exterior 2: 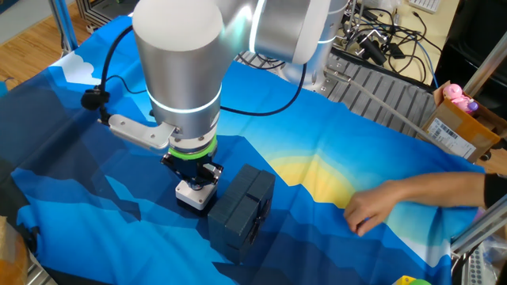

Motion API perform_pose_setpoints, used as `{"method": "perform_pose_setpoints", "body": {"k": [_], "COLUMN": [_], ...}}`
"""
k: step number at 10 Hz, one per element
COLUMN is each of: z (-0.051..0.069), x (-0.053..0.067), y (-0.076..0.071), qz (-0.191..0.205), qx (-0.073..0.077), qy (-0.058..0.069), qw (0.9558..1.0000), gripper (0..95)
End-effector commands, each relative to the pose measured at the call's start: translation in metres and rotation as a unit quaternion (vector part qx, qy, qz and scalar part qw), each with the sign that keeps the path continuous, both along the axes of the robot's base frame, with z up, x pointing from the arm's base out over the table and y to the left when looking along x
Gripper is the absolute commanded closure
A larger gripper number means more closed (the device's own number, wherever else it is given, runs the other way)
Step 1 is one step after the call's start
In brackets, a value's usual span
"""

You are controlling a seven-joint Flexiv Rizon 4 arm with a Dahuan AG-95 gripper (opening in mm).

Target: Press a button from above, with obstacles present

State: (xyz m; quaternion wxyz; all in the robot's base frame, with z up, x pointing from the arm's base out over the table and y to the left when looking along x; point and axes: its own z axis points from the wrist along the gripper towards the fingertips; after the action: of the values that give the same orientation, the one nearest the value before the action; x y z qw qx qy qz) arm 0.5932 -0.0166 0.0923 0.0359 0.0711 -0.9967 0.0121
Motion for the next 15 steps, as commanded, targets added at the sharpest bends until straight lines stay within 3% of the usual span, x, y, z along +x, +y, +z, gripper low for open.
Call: {"method": "perform_pose_setpoints", "body": {"k": [1,2,5,10,12,15], "z": [-0.018,-0.004,0.011,0.005,-0.021,-0.023], "x": [-0.002,-0.005,-0.005,-0.008,-0.007,-0.007], "y": [0.0,0.0,0.003,0.004,0.008,0.008], "qz": [-0.017,-0.022,-0.02,-0.009,0.008,0.007], "qx": [0.02,0.034,0.034,0.024,-0.01,-0.012], "qy": [0.009,0.011,0.019,0.021,0.022,0.021], "qw": [0.9996,0.9991,0.999,0.9995,0.9997,0.9997], "gripper": [95.0,95.0,95.0,95.0,95.0,95.0]}}
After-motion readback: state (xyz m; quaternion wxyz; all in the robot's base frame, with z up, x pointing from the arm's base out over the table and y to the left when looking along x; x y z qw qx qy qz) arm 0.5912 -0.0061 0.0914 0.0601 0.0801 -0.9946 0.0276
